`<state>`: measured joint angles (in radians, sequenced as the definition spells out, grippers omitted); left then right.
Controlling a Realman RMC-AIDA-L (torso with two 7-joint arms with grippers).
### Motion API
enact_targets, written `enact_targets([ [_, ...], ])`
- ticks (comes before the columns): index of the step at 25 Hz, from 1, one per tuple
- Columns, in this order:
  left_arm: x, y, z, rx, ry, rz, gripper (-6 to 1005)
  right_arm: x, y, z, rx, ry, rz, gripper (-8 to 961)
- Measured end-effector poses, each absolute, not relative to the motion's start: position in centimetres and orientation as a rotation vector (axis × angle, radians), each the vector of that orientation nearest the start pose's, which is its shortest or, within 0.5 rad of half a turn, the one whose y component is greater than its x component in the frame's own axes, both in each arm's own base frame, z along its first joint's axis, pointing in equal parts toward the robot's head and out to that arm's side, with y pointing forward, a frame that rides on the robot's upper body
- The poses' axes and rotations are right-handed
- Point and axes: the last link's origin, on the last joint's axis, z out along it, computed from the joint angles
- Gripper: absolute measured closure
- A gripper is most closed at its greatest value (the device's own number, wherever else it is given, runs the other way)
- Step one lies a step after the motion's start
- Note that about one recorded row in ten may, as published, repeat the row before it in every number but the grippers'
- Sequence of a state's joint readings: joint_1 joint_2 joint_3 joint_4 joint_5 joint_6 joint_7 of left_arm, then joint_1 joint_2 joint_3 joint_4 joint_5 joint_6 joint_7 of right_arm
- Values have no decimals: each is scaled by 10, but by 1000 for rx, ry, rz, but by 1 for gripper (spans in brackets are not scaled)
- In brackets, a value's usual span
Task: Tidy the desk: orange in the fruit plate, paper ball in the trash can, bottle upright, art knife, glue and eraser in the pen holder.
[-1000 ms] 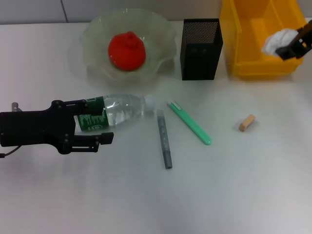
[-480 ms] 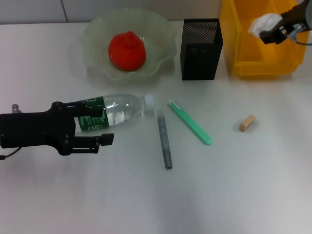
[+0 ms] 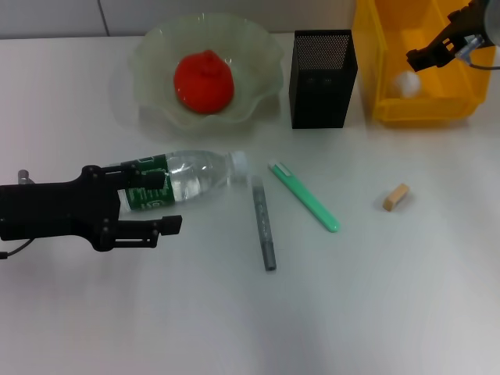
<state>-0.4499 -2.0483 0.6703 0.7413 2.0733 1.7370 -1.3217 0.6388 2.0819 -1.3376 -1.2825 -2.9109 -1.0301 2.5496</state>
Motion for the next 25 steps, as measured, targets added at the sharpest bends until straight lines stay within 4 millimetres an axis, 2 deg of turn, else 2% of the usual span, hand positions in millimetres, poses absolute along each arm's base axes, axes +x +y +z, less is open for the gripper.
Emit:
enact_targets([
  [5,-280,299,28,-2845,-508,-636,233,186,420,53,-2220,587,-281,126],
  [11,-265,315,41,-2857,-498,-600,234,188,383,80,-2456,626,-12,127],
  [15,-252,327,47,-2873,-492,-540,234,204,356,95,-2569,584,146,127],
  [16,-252,327,47,-2873,-492,-540,234,216,344,97,-2598,551,195,127],
  [17,-247,330,48,-2882,-494,-512,235,216,344,97,-2598,551,195,127],
  [18,-234,339,49,-2901,-487,-449,235,222,338,95,-2615,536,213,127],
  [19,-224,344,48,-2913,-478,-395,235,236,325,94,-2646,491,251,127],
  [20,-219,347,47,-2919,-473,-366,235,236,325,94,-2646,491,251,127],
  [22,-214,350,47,-2925,-464,-323,235,252,307,96,-2656,448,331,128],
  [25,-186,365,35,-2938,-451,-74,235,260,296,99,-2658,449,388,128],
])
